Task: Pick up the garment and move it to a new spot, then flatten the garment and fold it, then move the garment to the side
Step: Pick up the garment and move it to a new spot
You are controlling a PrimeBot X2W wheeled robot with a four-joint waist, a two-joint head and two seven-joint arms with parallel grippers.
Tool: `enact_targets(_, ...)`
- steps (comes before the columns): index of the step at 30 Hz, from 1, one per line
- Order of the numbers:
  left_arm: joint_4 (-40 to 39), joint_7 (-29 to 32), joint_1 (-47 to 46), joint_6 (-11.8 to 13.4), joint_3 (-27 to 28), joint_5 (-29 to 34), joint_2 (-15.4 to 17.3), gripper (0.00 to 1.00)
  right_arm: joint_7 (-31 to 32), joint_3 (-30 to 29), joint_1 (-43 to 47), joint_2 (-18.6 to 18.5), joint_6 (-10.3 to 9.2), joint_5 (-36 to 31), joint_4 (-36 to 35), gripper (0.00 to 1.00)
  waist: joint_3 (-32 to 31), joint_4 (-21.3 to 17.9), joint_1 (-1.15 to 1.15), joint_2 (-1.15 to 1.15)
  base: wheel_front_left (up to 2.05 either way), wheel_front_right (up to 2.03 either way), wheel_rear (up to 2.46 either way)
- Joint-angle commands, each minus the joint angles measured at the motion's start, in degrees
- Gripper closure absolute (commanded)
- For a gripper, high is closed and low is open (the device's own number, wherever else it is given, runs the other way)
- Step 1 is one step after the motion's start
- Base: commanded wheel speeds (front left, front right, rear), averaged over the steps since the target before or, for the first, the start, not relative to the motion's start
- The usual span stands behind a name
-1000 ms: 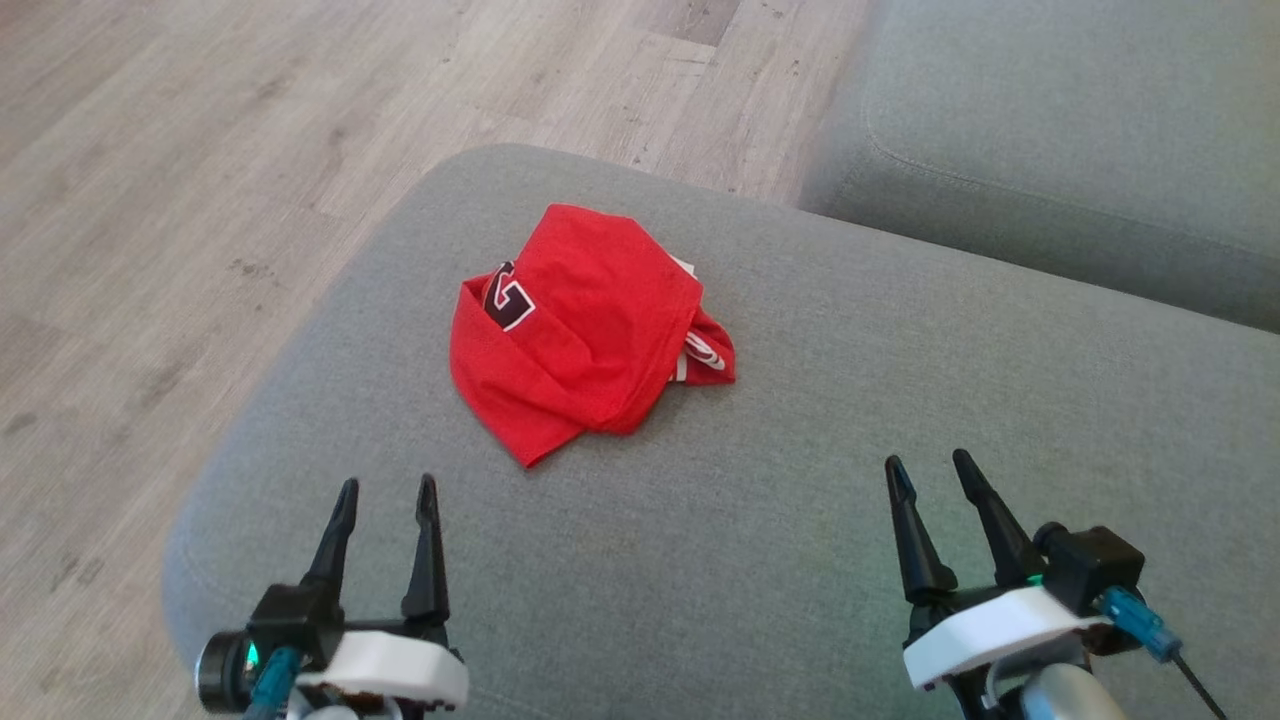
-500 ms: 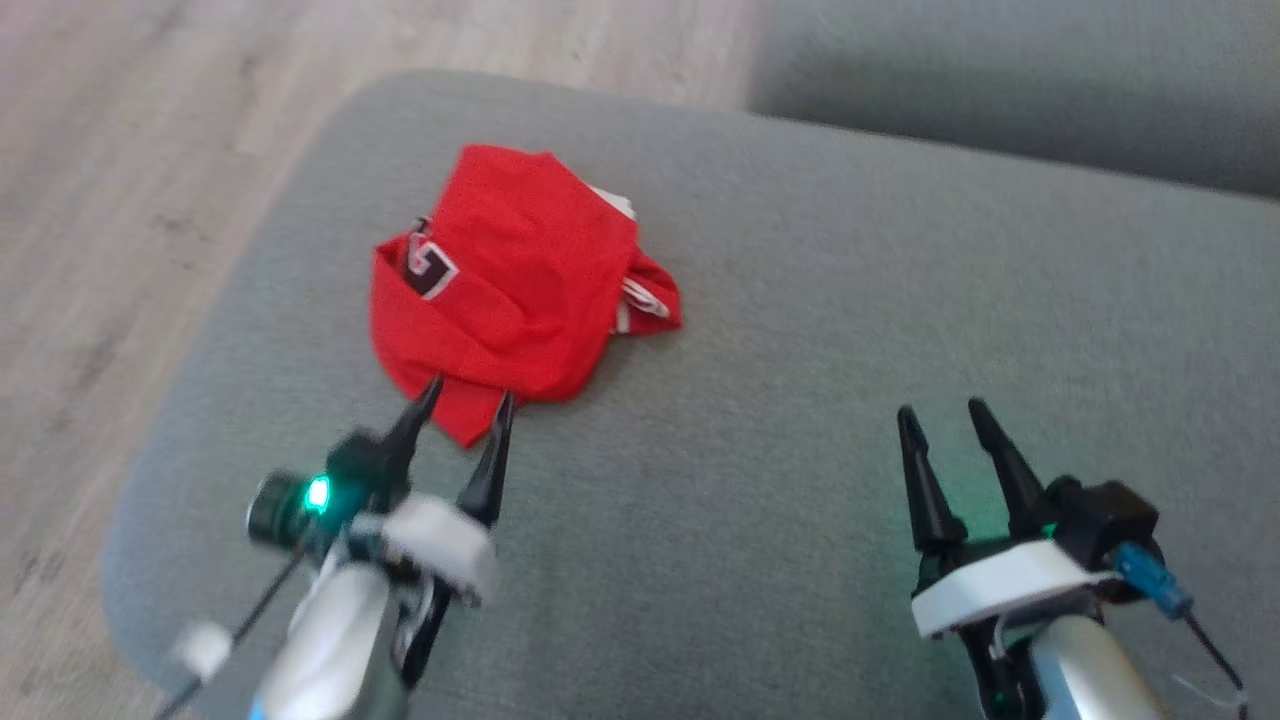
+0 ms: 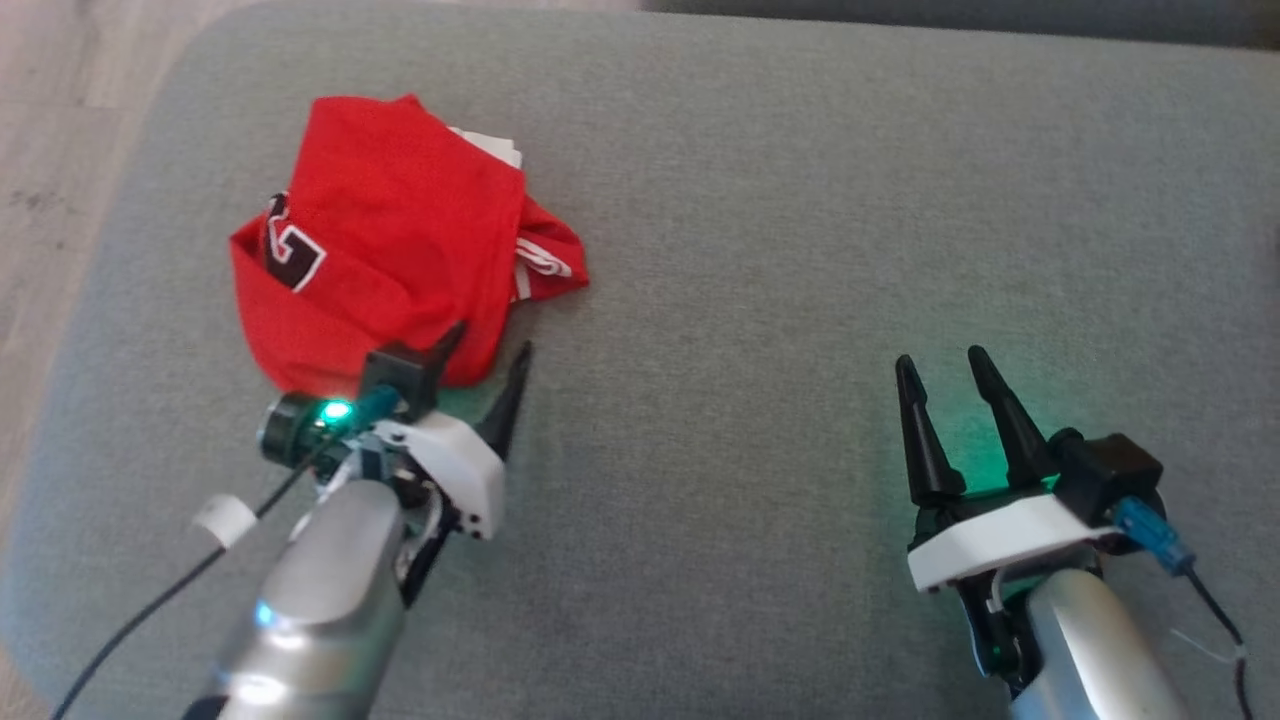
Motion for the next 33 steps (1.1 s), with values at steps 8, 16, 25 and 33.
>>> enact_targets(8, 5.18, -2.62, -4.66, 1.19, 1.32, -0.21, 2.16, 1.00, -0.77, 1.08, -1.64, -0.16, -0.11, -0.11, -1.40, 0.00, 0.06, -1.67, -0.01, 0.00, 0.00, 0.00, 0.00)
enact_targets(16, 5.79, -7.08, -4.79, 0.34, 0.28, -2.79, 1.72, 1.00, -0.78, 0.86, -0.90, -0.16, -0.11, 0.88, -1.10, 0.00, -3.49, -2.82, -0.01, 0.00, 0.00, 0.00, 0.00)
enact_targets(25, -9.79, -4.81, -4.11, 0.11, -7.00, -13.05, 0.15, 1.00, -0.78, 2.14, -0.36, -0.16, -0.11, 3.90, -1.52, 0.00, -7.19, -8.76, -0.01, 0.00, 0.00, 0.00, 0.00)
enact_targets(33, -22.01, -0.74, -7.23, 1.29, -9.79, -17.02, -0.69, 1.00, -0.78, 4.76, -0.71, -0.16, -0.11, 5.92, -2.41, 0.00, -6.33, -18.54, -0.01, 0.00, 0.00, 0.00, 0.00)
